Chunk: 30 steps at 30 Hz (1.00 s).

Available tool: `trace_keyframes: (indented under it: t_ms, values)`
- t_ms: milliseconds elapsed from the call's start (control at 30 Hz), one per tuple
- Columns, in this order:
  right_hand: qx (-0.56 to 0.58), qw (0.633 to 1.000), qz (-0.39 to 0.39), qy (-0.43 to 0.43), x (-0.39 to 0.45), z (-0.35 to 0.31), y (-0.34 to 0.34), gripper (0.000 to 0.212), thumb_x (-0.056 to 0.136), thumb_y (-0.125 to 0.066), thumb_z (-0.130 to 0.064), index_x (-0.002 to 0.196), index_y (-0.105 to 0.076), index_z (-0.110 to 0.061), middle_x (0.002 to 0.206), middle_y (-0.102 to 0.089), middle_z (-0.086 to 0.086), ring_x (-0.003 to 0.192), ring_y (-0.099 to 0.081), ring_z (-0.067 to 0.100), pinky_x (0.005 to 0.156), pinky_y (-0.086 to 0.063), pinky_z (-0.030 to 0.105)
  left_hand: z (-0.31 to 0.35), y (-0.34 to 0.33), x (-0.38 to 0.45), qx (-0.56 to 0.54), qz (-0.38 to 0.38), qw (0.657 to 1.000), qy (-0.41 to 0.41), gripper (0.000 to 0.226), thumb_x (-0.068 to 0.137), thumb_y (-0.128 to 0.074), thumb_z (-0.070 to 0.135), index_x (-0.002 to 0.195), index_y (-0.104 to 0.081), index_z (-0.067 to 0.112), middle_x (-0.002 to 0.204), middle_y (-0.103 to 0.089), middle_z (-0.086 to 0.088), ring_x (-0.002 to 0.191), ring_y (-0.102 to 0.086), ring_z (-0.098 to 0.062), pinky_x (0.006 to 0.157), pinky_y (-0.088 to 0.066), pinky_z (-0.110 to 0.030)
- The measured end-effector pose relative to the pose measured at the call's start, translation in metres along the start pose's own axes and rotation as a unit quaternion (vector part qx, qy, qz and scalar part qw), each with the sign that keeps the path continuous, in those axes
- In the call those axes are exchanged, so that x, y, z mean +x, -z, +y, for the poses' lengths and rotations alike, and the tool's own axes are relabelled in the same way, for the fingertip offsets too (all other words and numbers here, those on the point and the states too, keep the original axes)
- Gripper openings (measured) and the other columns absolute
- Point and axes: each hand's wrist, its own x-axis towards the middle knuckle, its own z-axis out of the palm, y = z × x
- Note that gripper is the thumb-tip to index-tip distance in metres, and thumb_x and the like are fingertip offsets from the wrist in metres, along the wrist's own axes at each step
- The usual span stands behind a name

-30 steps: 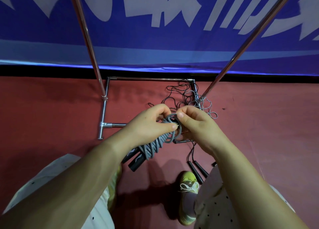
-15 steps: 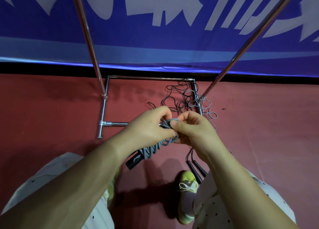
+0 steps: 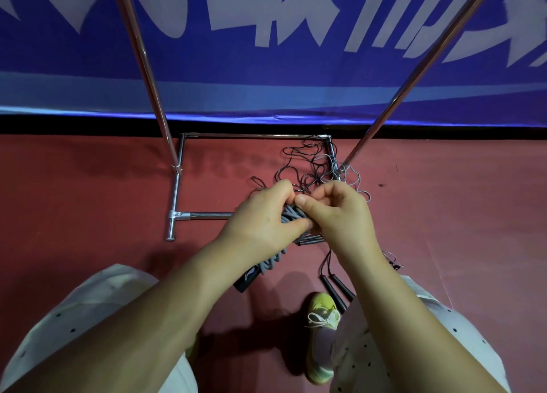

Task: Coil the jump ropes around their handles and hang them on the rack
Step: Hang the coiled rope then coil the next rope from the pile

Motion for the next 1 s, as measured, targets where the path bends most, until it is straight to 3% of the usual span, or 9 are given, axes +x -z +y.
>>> trace_keyframes:
  t_ms: [133,300,500,667,833,900,967,1000]
  values:
    - [0.034,0.995,-0.096,-0.014,0.0,-0.002,0.016,0.008,0.089,-0.063,-0.008,0.083,-0.067,-0.008,0.066,-0.066,0.007,0.057,-0.06,0.013,0.056,-0.05,0.026,-0.002,0.005,0.001,-0.042,-0.023,0.999,-0.004,0.027,0.08,-0.069,0.028,0.079,-0.044,0.018,0.07,-0.051,0.003,0.063,-0.043,-0.017,0.059,-0.037,-0.034]
    - [0.056,0.976,-0.186,-0.099,0.007,-0.004,0.027,0.014,0.087,-0.062,-0.001,0.086,-0.067,-0.014,0.066,-0.065,-0.001,0.056,-0.06,0.009,0.054,-0.05,0.023,-0.005,0.009,0.0,-0.028,-0.032,0.999,-0.009,0.026,0.08,-0.07,0.029,0.077,-0.045,0.021,0.067,-0.049,0.006,0.059,-0.04,-0.009,0.058,-0.034,-0.032]
    - [0.06,0.98,-0.177,-0.065,0.009,0.0,0.019,0.012,0.09,-0.061,-0.005,0.082,-0.061,-0.014,0.066,-0.055,0.003,0.049,-0.051,0.009,0.046,-0.048,0.023,-0.008,0.014,0.003,-0.013,-0.022,0.999,-0.037,0.032,0.077,-0.072,0.032,0.083,-0.041,0.026,0.082,-0.059,-0.005,0.07,-0.05,-0.022,0.066,-0.043,-0.041]
    - [0.044,0.991,-0.129,0.019,0.007,0.001,0.01,0.014,0.091,-0.059,-0.001,0.08,-0.057,-0.009,0.061,-0.053,0.004,0.045,-0.051,0.009,0.044,-0.046,0.022,-0.009,0.019,0.004,-0.011,-0.01,0.998,-0.068,0.028,0.071,-0.066,0.041,0.082,-0.044,0.028,0.083,-0.058,0.002,0.078,-0.052,-0.018,0.071,-0.046,-0.042]
    - [0.053,0.989,-0.048,0.128,0.002,0.004,0.004,0.016,0.091,-0.059,-0.005,0.08,-0.062,-0.016,0.058,-0.059,-0.006,0.048,-0.056,0.008,0.049,-0.05,0.023,-0.006,0.018,0.002,-0.046,0.037,0.994,-0.092,0.024,0.071,-0.065,0.037,0.084,-0.045,0.034,0.08,-0.054,0.008,0.075,-0.051,-0.008,0.068,-0.043,-0.028]
    - [0.106,0.981,-0.084,0.137,0.001,0.009,0.007,0.015,0.092,-0.054,-0.012,0.092,-0.069,-0.017,0.076,-0.064,-0.002,0.065,-0.062,0.009,0.061,-0.054,0.023,-0.006,0.019,0.002,-0.095,0.051,0.991,-0.081,0.023,0.072,-0.067,0.032,0.083,-0.047,0.034,0.073,-0.055,0.009,0.066,-0.051,-0.007,0.063,-0.042,-0.028]
    - [0.162,0.969,-0.146,0.118,0.0,0.012,0.01,0.023,0.088,-0.059,-0.02,0.106,-0.072,-0.024,0.108,-0.063,0.013,0.091,-0.064,0.018,0.077,-0.058,0.034,-0.006,0.019,0.003,-0.126,0.062,0.988,-0.07,0.022,0.072,-0.068,0.032,0.083,-0.05,0.035,0.071,-0.056,0.01,0.063,-0.052,-0.008,0.062,-0.044,-0.03]
    - [0.188,0.964,-0.16,0.1,0.0,0.012,0.011,0.024,0.086,-0.061,-0.019,0.107,-0.071,-0.025,0.111,-0.064,0.013,0.096,-0.065,0.021,0.078,-0.057,0.036,-0.005,0.018,0.003,-0.131,0.062,0.987,-0.069,0.021,0.071,-0.068,0.035,0.083,-0.051,0.035,0.073,-0.057,0.01,0.064,-0.053,-0.009,0.063,-0.046,-0.032]
